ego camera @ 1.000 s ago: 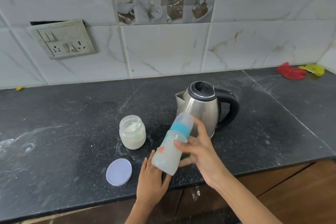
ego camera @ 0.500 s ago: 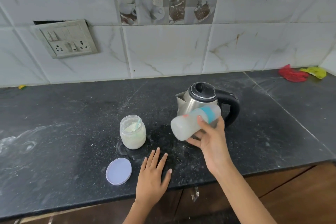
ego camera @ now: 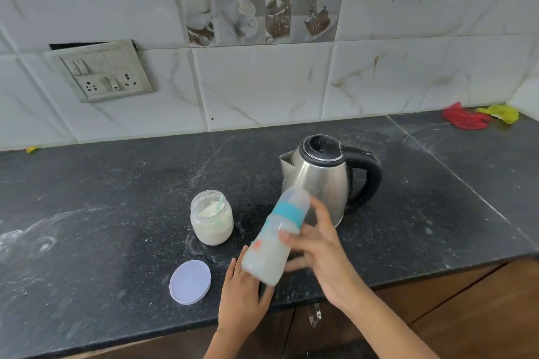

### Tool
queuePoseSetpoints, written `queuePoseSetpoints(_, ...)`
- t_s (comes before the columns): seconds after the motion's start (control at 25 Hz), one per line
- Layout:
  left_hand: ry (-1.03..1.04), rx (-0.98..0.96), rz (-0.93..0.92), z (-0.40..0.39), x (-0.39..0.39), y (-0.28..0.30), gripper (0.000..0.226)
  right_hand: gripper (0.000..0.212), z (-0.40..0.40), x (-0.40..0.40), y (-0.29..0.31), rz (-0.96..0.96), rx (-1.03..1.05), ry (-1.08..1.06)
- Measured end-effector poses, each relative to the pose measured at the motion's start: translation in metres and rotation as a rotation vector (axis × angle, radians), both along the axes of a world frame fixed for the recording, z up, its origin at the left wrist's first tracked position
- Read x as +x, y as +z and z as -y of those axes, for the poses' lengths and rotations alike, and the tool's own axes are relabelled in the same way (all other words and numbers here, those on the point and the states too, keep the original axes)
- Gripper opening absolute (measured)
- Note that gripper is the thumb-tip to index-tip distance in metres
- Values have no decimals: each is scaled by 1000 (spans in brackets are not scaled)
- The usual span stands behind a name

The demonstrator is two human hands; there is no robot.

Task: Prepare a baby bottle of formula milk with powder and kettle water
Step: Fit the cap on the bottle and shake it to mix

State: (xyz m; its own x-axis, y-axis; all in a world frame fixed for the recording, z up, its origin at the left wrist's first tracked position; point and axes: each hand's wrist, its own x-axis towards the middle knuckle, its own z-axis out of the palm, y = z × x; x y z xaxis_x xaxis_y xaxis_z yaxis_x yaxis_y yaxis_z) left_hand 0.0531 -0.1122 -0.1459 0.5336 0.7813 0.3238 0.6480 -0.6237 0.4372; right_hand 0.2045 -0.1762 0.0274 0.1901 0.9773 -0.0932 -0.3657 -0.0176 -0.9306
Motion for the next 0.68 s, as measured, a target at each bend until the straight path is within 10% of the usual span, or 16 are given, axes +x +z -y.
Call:
queuePoseSetpoints(0.16,49,10,-108,-1,3,3,51,69,-12,18,9,-236,39,-431)
queuePoseSetpoints(0.32,-1,3,20,1,0,-4,58,75,1,-10,-3,24,-35,-12)
queuePoseSetpoints(0.48,52,3,-87,-1,4,0,51,69,-12,13,3,-226,47,-311)
queuePoseSetpoints(0.68,14,6,-3,0,0,-1,53,78,-5,1,-2,-36,10,-79)
